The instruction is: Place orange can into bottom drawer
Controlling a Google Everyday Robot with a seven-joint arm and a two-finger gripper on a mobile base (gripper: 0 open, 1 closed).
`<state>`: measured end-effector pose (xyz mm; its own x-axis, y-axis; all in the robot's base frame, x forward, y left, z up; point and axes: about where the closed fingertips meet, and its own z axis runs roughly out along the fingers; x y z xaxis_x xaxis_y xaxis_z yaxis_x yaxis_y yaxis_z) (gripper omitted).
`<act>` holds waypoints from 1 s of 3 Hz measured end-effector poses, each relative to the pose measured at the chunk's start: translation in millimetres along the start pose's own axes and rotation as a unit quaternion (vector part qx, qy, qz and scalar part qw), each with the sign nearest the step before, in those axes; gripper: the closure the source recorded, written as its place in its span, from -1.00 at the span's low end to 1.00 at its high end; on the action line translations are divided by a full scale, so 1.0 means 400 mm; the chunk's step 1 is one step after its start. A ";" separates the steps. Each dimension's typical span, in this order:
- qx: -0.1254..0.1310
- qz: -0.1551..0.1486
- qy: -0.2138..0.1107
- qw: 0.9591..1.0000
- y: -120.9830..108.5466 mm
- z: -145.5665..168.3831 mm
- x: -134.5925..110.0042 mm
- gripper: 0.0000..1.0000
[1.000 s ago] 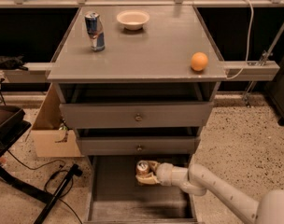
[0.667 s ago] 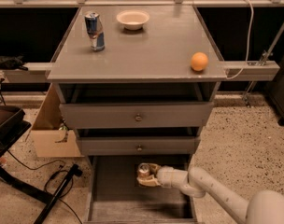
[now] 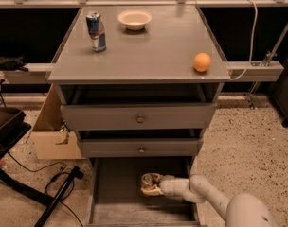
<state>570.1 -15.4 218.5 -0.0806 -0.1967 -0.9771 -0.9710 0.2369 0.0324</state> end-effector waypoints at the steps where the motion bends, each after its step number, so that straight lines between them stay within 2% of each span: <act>1: 0.004 -0.008 0.004 1.000 -0.007 -0.002 0.043 1.00; 2: 0.030 -0.017 0.011 0.999 -0.012 -0.015 0.065 1.00; 3: 0.036 -0.018 0.014 0.999 -0.015 -0.016 0.070 0.70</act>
Offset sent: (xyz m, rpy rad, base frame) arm 0.0013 -0.0271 -0.0372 -0.0788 -0.0649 -0.1325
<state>572.2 -28.4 192.1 -0.0534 -0.2328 -0.9710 -0.9549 0.2965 -0.0186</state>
